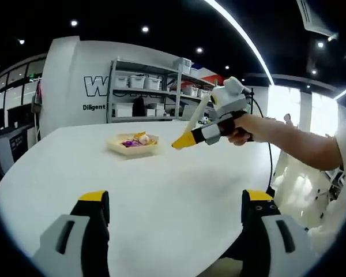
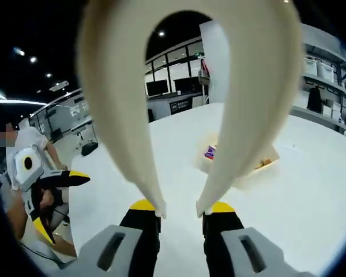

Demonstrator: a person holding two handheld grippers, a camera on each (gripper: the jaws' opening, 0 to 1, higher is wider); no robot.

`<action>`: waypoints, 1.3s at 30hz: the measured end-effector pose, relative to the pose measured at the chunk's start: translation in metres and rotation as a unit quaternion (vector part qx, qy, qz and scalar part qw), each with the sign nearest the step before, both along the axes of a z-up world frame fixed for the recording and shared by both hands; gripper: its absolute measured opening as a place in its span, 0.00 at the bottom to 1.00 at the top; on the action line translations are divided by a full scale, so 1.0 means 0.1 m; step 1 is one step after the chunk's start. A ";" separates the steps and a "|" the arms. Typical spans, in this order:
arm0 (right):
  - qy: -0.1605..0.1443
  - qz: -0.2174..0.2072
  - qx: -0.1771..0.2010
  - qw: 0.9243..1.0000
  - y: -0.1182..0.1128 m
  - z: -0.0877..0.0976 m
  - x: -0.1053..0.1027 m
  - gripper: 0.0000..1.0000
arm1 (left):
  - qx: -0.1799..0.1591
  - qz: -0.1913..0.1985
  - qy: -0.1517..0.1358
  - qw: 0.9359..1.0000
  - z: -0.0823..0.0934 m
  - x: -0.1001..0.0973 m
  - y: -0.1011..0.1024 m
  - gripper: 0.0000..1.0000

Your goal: Place the target food into the container with the food tongs after gripping and lifting it, then release it inside without dropping or visibly crushing the food.

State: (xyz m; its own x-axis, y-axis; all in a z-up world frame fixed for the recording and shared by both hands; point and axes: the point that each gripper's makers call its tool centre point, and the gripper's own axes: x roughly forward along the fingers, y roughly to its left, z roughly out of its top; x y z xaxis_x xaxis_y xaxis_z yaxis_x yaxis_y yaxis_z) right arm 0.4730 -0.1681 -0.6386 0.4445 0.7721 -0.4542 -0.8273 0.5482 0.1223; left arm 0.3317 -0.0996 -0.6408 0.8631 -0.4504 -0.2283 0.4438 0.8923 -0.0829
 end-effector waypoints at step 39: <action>0.057 -0.072 0.145 0.985 -0.35 0.05 -0.52 0.24 | -0.004 -0.033 0.028 0.999 -0.14 0.10 -0.20 0.92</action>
State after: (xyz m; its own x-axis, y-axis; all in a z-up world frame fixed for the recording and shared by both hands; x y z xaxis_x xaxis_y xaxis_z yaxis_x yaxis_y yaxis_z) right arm 0.4213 -0.2027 -0.6332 0.5187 0.8087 -0.2774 -0.7151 0.5882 0.3778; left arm 0.3420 -0.1193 -0.6549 0.8180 -0.5076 -0.2705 0.4956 0.8607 -0.1164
